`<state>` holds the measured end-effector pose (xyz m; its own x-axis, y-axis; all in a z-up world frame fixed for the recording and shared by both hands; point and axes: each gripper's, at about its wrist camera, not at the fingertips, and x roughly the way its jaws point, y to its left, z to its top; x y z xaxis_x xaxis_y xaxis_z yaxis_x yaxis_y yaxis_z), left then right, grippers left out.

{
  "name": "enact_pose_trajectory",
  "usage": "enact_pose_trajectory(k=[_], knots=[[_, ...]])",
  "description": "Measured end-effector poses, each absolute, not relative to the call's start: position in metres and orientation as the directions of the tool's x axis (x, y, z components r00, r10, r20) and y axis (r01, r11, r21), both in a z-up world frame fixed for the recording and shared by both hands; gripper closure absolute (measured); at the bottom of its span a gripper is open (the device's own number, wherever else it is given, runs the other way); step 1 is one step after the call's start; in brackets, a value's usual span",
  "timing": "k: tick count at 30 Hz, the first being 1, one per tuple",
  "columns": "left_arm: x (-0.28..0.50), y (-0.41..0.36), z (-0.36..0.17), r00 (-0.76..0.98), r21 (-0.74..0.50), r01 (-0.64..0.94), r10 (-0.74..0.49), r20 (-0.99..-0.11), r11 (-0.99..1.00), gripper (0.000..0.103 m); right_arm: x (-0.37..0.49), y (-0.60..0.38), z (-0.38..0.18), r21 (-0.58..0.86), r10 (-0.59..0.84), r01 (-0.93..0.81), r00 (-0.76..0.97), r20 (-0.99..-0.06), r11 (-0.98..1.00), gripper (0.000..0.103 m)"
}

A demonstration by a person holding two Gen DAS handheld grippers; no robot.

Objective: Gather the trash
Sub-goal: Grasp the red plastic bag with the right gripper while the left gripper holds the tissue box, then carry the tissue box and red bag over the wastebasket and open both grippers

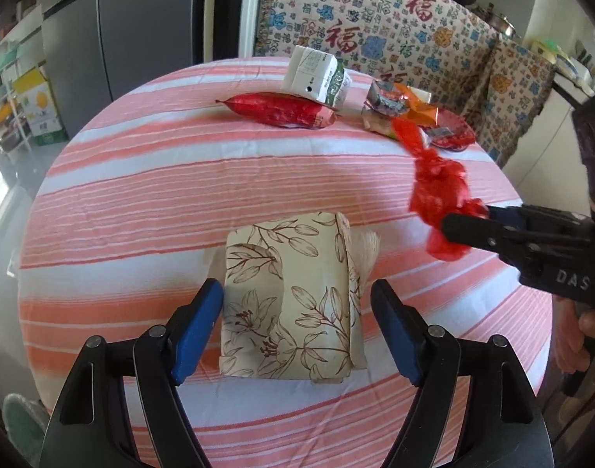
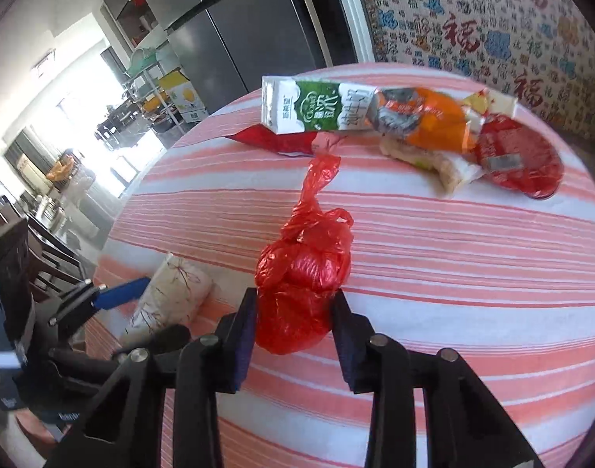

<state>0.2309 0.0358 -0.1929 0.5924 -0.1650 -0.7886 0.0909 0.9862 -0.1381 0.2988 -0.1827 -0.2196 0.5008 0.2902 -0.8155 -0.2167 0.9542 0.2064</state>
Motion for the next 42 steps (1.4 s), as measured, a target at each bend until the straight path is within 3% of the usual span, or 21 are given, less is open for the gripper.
enact_pose_trajectory(k=[3, 6, 13, 31, 42], knots=[[0.232, 0.035, -0.195, 0.589, -0.138, 0.086, -0.162, -0.791, 0.987, 0.033, 0.27, -0.196, -0.209, 0.066, 0.188, -0.232, 0.556, -0.809, 0.97, 0.067], [0.231, 0.036, -0.194, 0.597, -0.162, 0.071, -0.172, -0.783, 0.984, 0.034, 0.244, -0.219, -0.207, 0.004, 0.117, -0.193, 0.582, -0.805, 0.981, 0.067], [0.223, 0.026, -0.192, 0.624, -0.135, 0.049, -0.135, -0.769, 0.99, 0.034, 0.214, -0.267, -0.216, 0.1, 0.123, -0.072, 0.608, -0.784, 0.992, 0.067], [0.222, 0.003, -0.189, 0.639, -0.098, 0.063, -0.115, -0.761, 0.993, 0.034, 0.198, -0.277, -0.206, 0.09, 0.123, -0.085, 0.643, -0.756, 0.992, 0.067], [0.215, -0.01, -0.185, 0.645, -0.143, 0.105, -0.177, -0.743, 0.984, 0.035, 0.188, -0.29, -0.204, 0.094, 0.111, -0.06, 0.644, -0.757, 0.994, 0.067]])
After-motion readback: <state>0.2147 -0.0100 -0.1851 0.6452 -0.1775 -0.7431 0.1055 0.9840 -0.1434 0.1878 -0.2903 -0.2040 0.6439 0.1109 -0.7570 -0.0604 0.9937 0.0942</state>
